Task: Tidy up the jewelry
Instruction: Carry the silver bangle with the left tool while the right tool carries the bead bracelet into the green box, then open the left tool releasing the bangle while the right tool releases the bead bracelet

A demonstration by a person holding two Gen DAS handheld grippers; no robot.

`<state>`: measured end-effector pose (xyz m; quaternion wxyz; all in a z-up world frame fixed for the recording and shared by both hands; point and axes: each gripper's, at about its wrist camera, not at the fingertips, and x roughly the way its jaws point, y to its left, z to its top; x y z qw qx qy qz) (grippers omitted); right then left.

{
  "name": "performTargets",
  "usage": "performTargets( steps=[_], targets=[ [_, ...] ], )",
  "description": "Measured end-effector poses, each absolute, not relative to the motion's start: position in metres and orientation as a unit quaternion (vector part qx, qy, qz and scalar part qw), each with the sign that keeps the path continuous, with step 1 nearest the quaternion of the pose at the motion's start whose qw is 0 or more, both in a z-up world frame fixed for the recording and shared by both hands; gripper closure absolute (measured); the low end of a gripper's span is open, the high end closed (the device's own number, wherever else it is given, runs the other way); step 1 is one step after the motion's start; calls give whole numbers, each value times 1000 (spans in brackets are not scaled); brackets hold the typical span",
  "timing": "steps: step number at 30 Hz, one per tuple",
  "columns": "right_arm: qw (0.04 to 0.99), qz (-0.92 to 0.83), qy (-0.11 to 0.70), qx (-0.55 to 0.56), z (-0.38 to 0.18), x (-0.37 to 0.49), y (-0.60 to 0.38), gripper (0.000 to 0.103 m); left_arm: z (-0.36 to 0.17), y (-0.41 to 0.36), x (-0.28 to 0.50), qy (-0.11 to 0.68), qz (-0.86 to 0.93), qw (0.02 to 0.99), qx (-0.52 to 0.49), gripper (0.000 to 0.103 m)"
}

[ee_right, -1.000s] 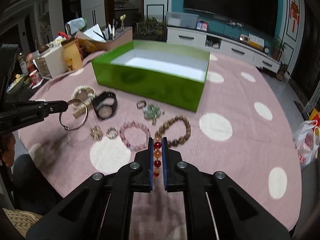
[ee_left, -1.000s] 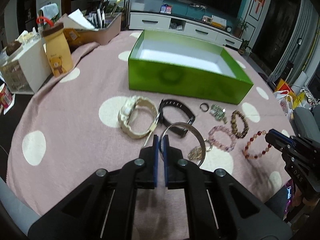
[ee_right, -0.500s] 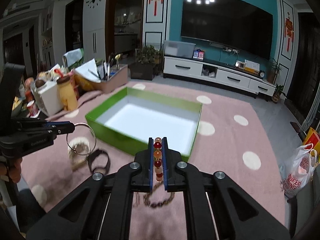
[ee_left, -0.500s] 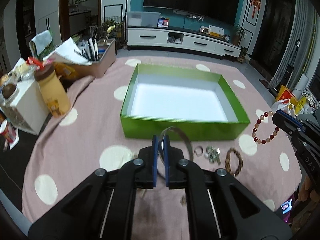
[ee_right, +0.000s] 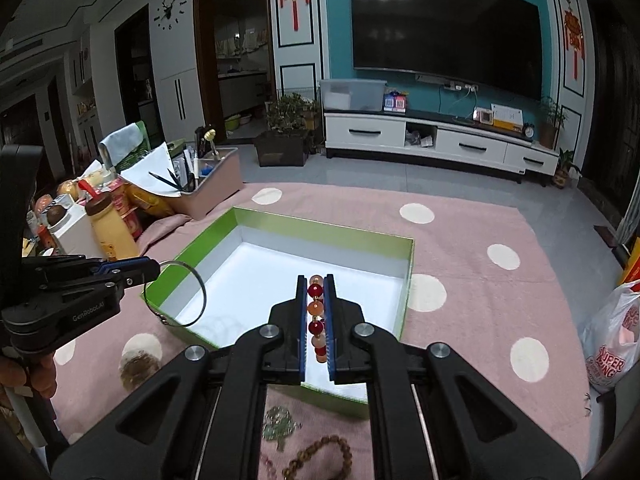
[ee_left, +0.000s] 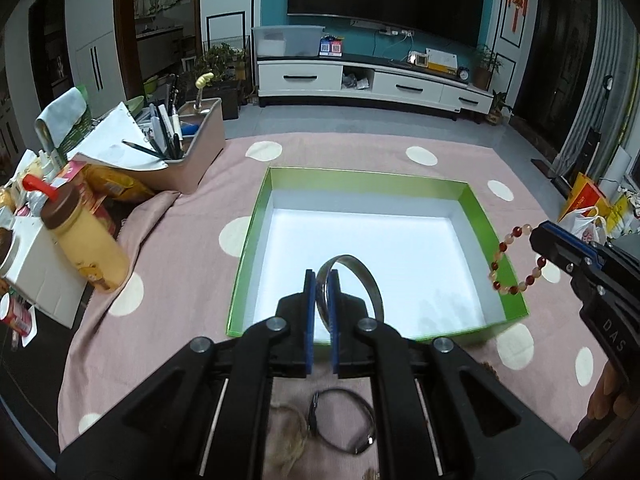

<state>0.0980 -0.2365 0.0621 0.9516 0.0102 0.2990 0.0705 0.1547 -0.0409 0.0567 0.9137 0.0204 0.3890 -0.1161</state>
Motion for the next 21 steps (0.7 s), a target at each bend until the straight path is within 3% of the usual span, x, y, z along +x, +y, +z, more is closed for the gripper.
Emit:
performTargets(
  steps=[16, 18, 19, 21],
  targets=[
    [925, 75, 370, 28, 15, 153, -240, 94, 12, -64, 208, 435, -98, 894, 46, 97],
    [925, 76, 371, 36, 15, 153, -243, 89, 12, -65, 209, 434, -96, 894, 47, 91],
    [925, 75, 370, 41, 15, 152, -245, 81, 13, -65, 209, 433, -95, 895, 46, 87],
    [927, 69, 364, 51, 18, 148, -249, 64, 15, -64, 206, 431, -94, 896, 45, 68]
  ],
)
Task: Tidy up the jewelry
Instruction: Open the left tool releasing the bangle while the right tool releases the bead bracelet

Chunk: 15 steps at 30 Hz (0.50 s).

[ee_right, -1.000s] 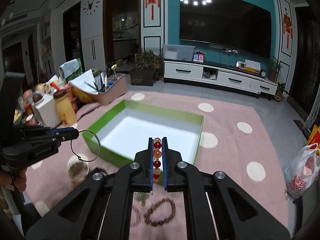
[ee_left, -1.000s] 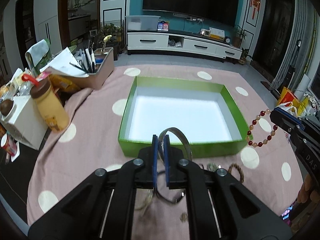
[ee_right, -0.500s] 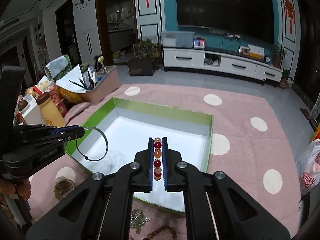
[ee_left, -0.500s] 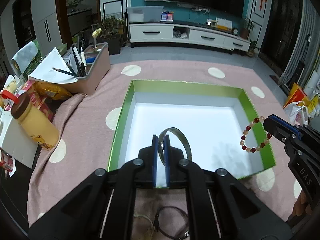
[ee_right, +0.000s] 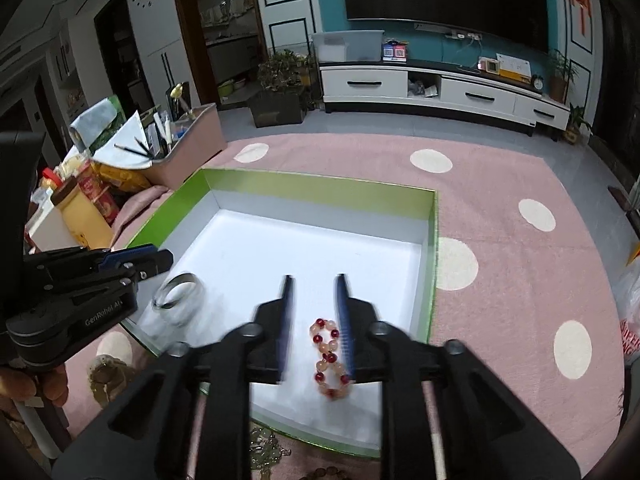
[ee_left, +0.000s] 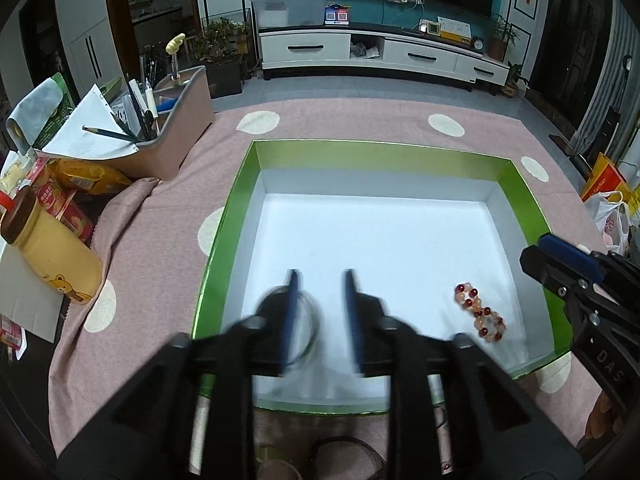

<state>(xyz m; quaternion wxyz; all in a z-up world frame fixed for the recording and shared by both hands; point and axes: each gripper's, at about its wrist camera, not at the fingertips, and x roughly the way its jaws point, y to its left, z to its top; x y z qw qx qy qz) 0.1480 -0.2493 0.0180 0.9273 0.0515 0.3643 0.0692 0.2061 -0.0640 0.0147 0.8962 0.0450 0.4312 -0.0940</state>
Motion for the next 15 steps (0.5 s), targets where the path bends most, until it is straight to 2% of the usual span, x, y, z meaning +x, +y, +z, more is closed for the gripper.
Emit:
performTargets(
  steps=[1, 3, 4, 8, 10, 11, 13, 15],
  targets=[
    [929, 68, 360, 58, 20, 144, -252, 58, 16, -64, 205, 430, -95, 897, 44, 66],
    [930, 68, 355, 64, 25, 138, -255, 57, 19, -62, 201, 426, -91, 899, 45, 51],
    [931, 68, 353, 66, 27, 135, -257, 57, 21, -61, 199, 424, -89, 900, 44, 48],
    [935, 65, 341, 76, 38, 115, -263, 42, 30, -57, 186, 415, -82, 905, 47, 26],
    [935, 65, 339, 78, 42, 106, -265, 41, 33, -54, 179, 413, -82, 906, 45, 23],
    [935, 64, 338, 80, 43, 100, -266, 37, 36, -52, 174, 412, -81, 907, 44, 17],
    [936, 58, 337, 85, 47, 88, -269, 27, 38, -48, 166, 411, -79, 907, 43, 15],
    [936, 56, 336, 87, 50, 76, -270, 23, 42, -46, 156, 410, -78, 908, 45, 11]
  ],
)
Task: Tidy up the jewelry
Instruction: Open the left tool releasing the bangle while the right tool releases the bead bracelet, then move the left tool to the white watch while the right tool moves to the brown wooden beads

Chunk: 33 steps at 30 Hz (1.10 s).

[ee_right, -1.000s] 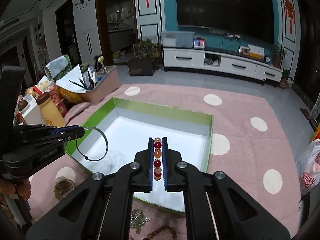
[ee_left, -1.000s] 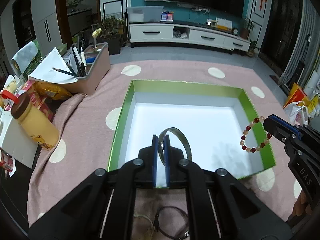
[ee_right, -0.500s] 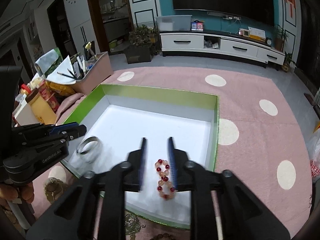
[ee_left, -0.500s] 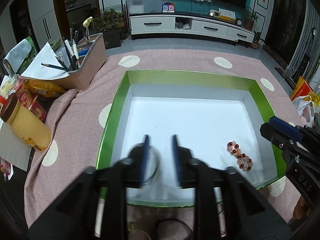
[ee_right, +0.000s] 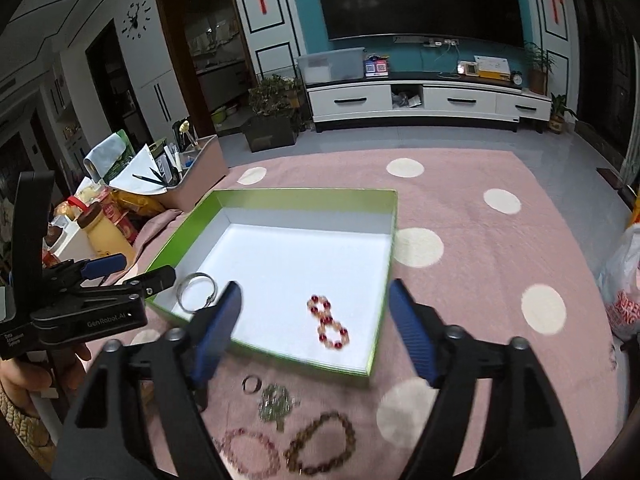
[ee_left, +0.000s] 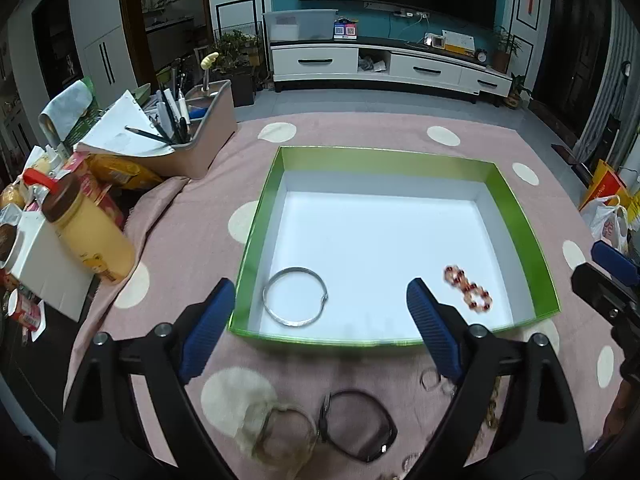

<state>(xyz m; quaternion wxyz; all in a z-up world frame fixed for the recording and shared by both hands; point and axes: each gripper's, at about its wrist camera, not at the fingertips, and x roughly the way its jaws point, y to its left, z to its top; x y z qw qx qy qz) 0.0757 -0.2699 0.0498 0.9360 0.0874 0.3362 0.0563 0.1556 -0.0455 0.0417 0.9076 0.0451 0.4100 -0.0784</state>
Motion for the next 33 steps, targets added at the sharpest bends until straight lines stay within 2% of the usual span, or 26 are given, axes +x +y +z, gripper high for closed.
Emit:
performTargets(
  steps=[8, 17, 33],
  targets=[
    [935, 49, 337, 94, 58, 28, -270, 11, 50, -35, 111, 414, -76, 906, 45, 5],
    [929, 48, 352, 105, 53, -10, -270, 11, 48, -12, 67, 426, -60, 902, 44, 2],
    [915, 42, 379, 135, 26, -39, -278, 11, 15, 78, 26, 465, 0, 883, -64, 2]
  ],
)
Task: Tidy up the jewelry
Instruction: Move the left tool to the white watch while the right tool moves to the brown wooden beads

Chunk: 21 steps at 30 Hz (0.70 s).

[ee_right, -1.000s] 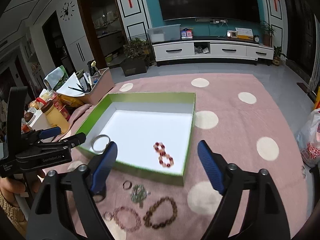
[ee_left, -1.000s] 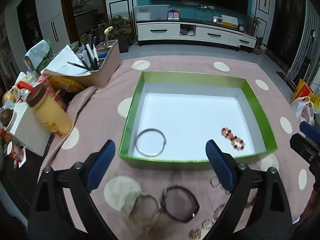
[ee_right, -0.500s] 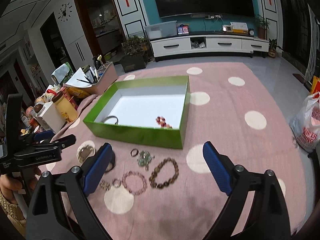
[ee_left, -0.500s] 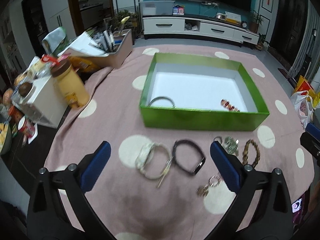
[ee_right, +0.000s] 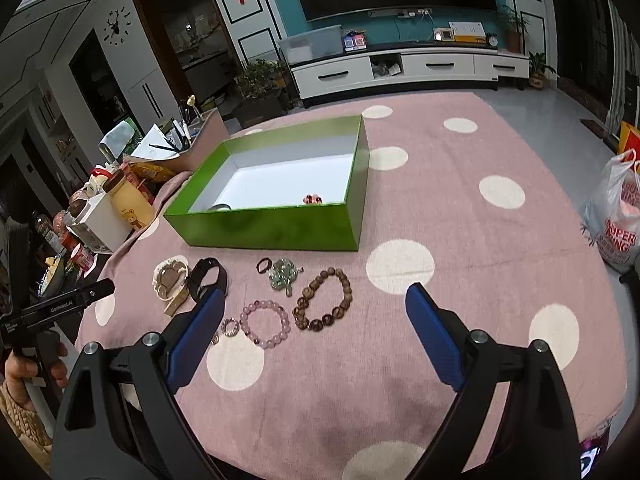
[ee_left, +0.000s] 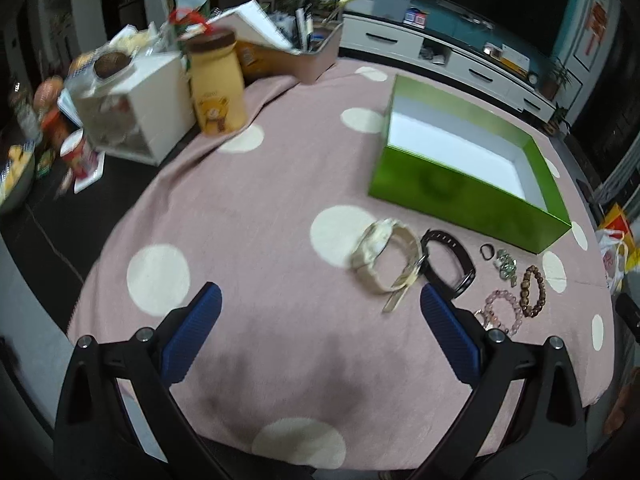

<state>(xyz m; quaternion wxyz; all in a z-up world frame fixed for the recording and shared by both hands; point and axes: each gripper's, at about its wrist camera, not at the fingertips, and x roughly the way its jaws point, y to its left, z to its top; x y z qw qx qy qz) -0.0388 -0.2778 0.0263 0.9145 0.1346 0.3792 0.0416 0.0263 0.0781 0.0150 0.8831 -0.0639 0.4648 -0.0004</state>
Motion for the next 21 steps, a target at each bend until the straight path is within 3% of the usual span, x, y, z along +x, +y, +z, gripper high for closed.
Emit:
performTargets(
  steps=[15, 21],
  targets=[
    [896, 22, 425, 128, -25, -31, -277, 11, -25, 68, 27, 493, -8, 866, -78, 2],
    [894, 27, 433, 116, -33, -17, -271, 17, -31, 57, 46, 504, -15, 860, -73, 12]
  ],
)
